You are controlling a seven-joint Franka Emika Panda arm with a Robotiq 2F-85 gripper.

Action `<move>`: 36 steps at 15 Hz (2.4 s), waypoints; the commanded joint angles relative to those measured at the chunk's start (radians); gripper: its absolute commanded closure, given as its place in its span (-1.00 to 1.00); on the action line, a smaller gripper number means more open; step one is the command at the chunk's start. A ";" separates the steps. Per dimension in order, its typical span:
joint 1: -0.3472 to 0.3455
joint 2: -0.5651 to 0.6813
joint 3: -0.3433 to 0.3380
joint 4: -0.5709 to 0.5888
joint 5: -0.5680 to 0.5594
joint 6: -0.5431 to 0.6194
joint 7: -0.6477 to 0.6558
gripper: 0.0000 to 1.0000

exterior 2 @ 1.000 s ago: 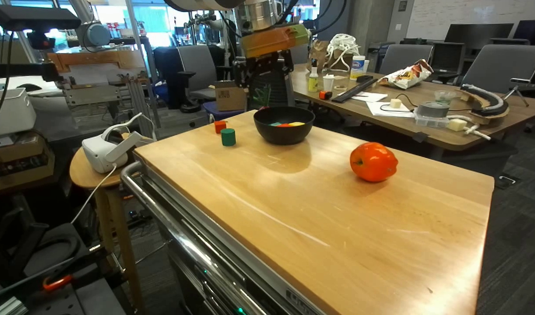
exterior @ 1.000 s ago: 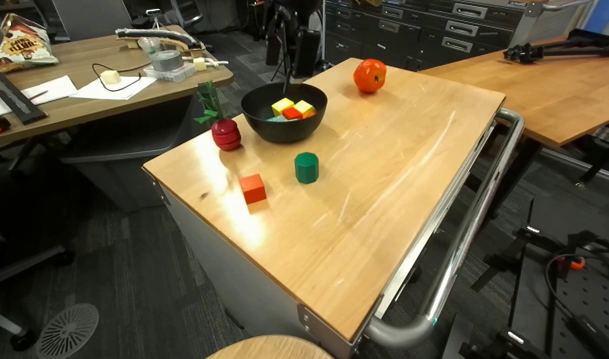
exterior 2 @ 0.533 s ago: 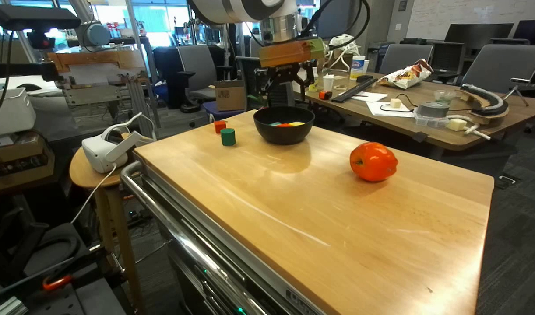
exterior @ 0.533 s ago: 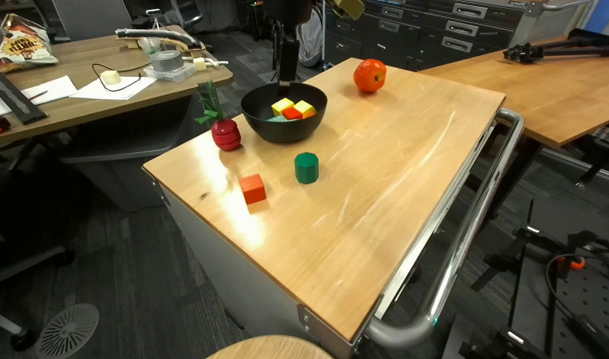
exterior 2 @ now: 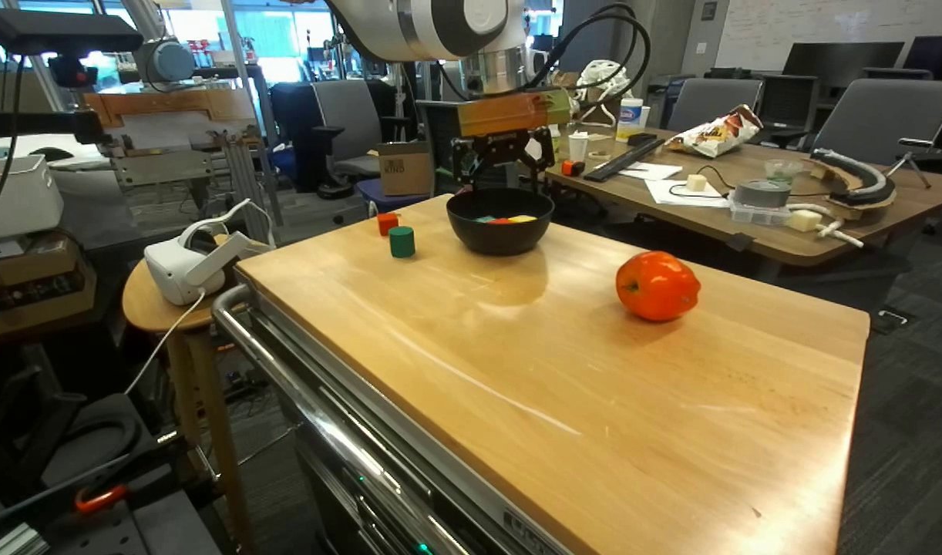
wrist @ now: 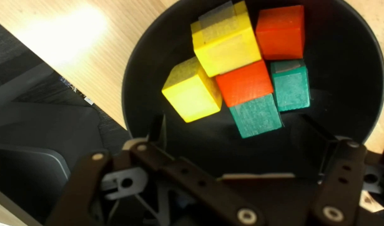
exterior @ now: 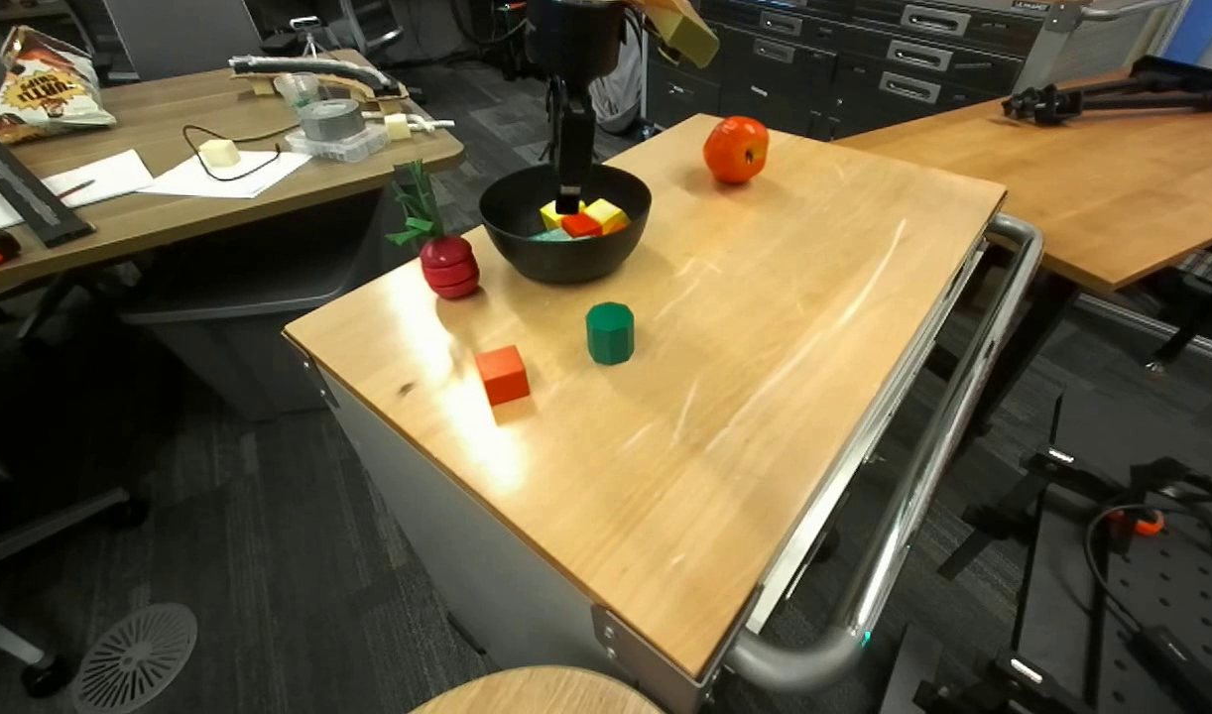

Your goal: Move the apple toy to the right and put the toys in the bowl on the counter

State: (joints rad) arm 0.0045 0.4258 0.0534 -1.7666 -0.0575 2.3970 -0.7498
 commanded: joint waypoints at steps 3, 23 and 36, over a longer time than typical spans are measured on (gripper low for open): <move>-0.012 0.043 0.005 0.031 -0.034 -0.006 0.051 -1.00; 0.038 0.157 0.003 0.139 -0.303 -0.058 0.172 -0.30; -0.151 -0.247 0.164 -0.139 0.297 -0.204 -0.419 -0.03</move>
State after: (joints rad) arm -0.1322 0.2977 0.2426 -1.7998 0.1470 2.2528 -1.0727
